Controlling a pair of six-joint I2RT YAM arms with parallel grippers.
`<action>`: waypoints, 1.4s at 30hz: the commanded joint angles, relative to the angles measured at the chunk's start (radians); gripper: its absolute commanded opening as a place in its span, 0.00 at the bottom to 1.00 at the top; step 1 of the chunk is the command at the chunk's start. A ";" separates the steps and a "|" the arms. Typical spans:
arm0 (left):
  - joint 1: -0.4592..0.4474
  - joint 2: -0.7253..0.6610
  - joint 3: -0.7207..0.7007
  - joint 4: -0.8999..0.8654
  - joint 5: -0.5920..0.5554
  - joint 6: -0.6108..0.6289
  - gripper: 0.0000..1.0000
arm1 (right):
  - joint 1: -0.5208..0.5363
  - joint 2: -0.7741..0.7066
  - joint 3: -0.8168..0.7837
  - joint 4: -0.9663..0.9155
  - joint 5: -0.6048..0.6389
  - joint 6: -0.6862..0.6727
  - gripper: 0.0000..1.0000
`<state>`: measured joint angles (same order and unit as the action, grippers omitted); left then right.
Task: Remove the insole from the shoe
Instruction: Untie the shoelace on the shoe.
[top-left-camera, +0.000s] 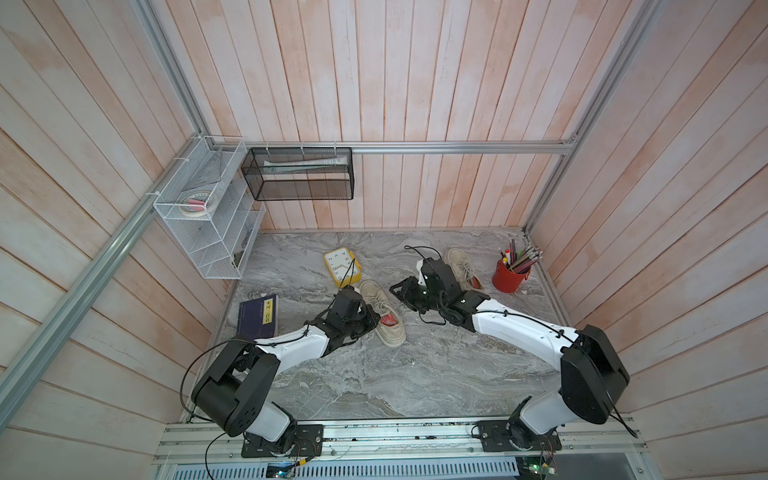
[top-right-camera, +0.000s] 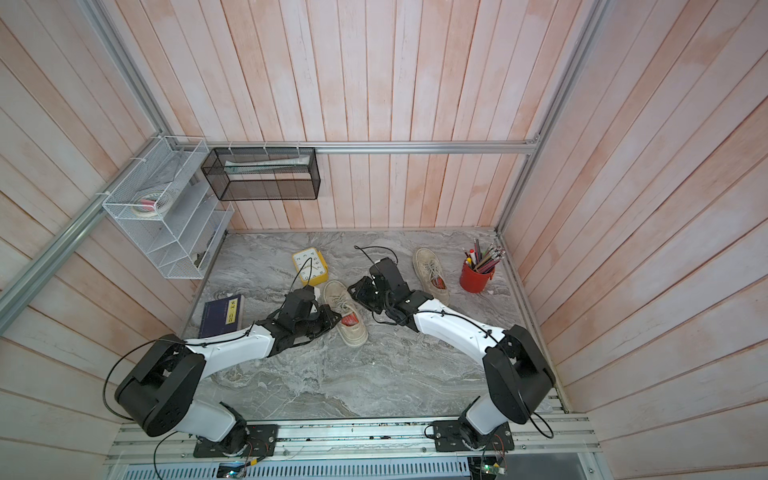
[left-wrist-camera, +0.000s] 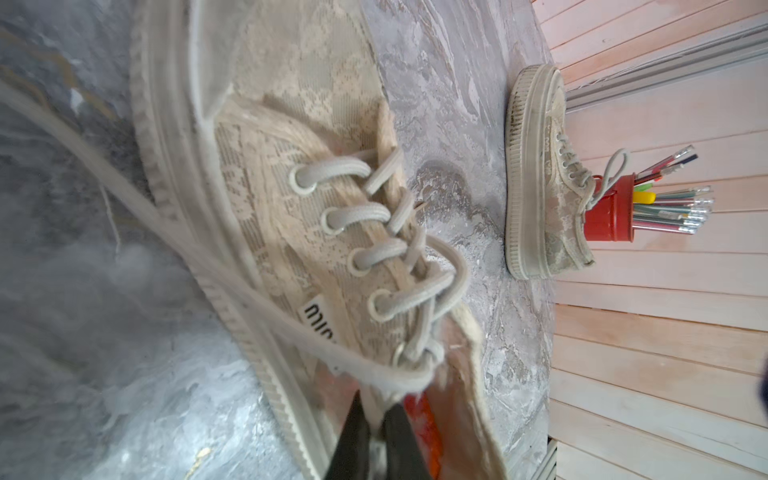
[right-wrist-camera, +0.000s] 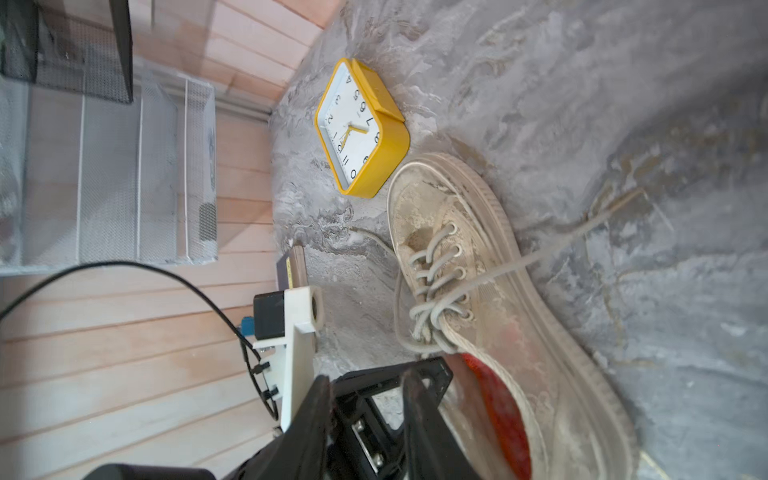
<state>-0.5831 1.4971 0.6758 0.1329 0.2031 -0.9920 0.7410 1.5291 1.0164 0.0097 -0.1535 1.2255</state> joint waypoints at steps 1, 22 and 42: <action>-0.005 -0.076 -0.020 -0.014 -0.079 -0.011 0.24 | 0.020 -0.003 -0.035 0.078 0.039 0.253 0.33; -0.006 -0.388 -0.113 -0.232 -0.190 0.006 0.43 | 0.112 0.184 -0.021 0.165 0.061 0.573 0.57; 0.028 -0.073 0.016 -0.035 0.131 0.184 0.53 | 0.081 0.258 -0.037 0.381 0.153 0.574 0.59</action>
<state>-0.5587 1.4048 0.6689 0.0509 0.2779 -0.8371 0.8238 1.7695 0.9821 0.3450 -0.0471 1.8065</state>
